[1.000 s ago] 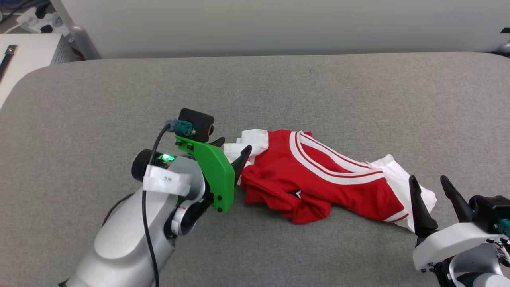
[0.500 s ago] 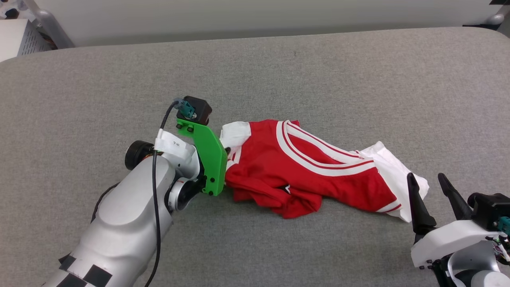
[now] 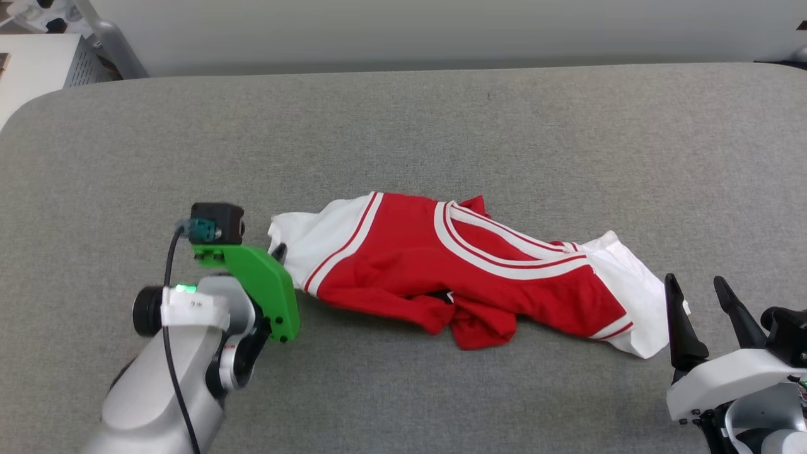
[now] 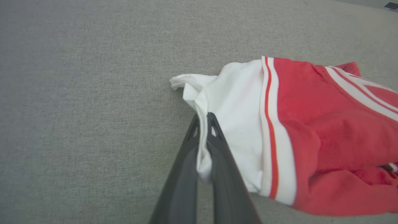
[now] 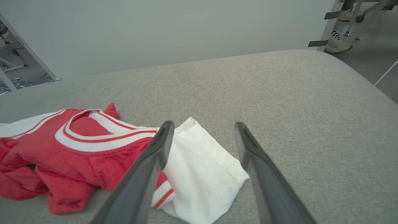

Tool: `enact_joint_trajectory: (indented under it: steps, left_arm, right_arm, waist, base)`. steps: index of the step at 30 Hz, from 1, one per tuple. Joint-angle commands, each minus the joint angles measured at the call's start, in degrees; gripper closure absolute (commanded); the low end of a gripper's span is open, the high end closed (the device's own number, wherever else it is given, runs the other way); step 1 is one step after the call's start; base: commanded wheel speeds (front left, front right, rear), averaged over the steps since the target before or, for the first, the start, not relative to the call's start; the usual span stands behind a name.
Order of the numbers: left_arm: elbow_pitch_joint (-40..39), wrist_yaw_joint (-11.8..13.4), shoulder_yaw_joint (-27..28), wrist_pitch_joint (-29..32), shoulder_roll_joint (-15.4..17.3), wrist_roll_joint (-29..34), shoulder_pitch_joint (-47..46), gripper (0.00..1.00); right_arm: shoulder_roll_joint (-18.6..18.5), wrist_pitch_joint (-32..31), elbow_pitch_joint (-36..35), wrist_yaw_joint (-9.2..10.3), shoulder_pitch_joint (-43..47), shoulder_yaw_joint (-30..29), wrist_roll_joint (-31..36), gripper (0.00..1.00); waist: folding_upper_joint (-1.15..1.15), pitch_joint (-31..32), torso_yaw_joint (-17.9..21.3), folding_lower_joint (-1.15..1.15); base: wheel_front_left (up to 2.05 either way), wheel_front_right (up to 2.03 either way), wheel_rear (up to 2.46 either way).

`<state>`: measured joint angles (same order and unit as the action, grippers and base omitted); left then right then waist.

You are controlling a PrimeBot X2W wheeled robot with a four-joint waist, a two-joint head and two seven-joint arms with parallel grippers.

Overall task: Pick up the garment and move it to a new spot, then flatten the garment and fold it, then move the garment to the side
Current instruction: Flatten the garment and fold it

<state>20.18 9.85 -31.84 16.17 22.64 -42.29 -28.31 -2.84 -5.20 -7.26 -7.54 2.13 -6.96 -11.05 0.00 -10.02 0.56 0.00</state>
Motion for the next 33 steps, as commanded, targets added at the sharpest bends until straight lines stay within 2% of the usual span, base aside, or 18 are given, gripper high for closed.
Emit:
enact_joint_trajectory:
  steps: [1, 6, 10, 11, 14, 15, 16, 20, 27, 33]
  left_arm:
    - [-1.3, 1.1, 0.8, -1.2, 0.5, -0.9, 2.9, 1.0]
    - [-6.5, 5.3, 3.0, -4.8, 0.8, -2.8, 13.1, 1.0]
    - [-9.3, 7.7, 4.1, -6.8, 0.3, -4.7, 20.8, 1.0]
    - [-10.4, 9.2, 4.8, -8.2, -0.5, -6.2, 25.9, 1.0]
    - [-10.7, 8.6, 4.6, -8.4, -1.2, -7.1, 27.4, 1.0]
    - [-10.8, 8.7, 4.8, -9.0, -1.4, -7.2, 27.6, 0.37]
    - [-10.8, 9.0, 5.1, -9.4, -1.6, -7.3, 27.8, 0.0]
    - [-11.6, 9.9, 5.7, -11.7, -1.2, -6.0, 27.8, 0.0]
    - [-17.7, 12.1, 7.2, -20.9, 1.9, 1.1, 26.7, 0.0]
    - [-23.6, 13.9, 7.3, -25.8, 3.5, 5.9, 26.6, 0.0]
  right_arm:
    - [0.0, 0.3, 0.0, 0.05, -0.4, -0.2, -0.4, 0.0]
    - [0.0, 0.1, 0.1, 0.05, -0.2, -0.4, -0.3, 0.0]
    - [0.0, -0.2, 0.1, 0.05, 0.0, -0.3, -0.2, 0.0]
    - [0.0, -0.4, 0.1, 0.05, 0.4, -0.1, -0.1, 0.0]
    - [0.0, -0.7, -0.1, 0.05, 0.7, -0.2, -0.2, 0.0]
    - [0.0, -0.9, -0.2, 0.05, 0.8, -0.2, -0.1, 0.0]
    - [0.0, -1.0, -0.3, 0.05, 0.9, -0.2, -0.1, 0.0]
    - [0.0, -1.4, -0.6, 0.05, 1.4, -0.4, 0.0, 0.0]
    - [0.0, -2.2, -0.8, 0.05, 2.2, -1.4, -0.2, 0.0]
    - [0.0, -3.7, -0.1, 0.05, 2.3, -2.5, -0.7, 0.0]
  waist:
    - [0.0, 0.4, -0.6, 0.0]
    - [0.0, 1.3, -1.3, 0.0]
    - [0.0, 2.4, -1.3, 0.0]
    - [0.0, 3.5, -1.4, 0.0]
    - [0.0, 4.1, -1.5, 0.0]
    - [0.0, 4.4, -1.5, 0.0]
    - [0.0, 4.7, -1.5, 0.0]
    - [0.0, 6.0, -1.4, 0.0]
    - [0.0, 7.9, -1.5, 0.0]
    - [0.0, 8.4, -1.7, 0.0]
  base:
    - [0.0, 0.0, 0.0]
    - [0.0, 0.0, 0.0]
    - [0.0, 0.0, 0.0]
    - [0.0, 0.0, 0.0]
    - [0.0, 0.0, 0.0]
    - [0.0, 0.0, 0.0]
    - [0.0, 0.0, 0.0]
    - [0.0, 0.0, 0.0]
    - [0.0, 0.0, 0.0]
    - [0.0, 0.0, 0.0]
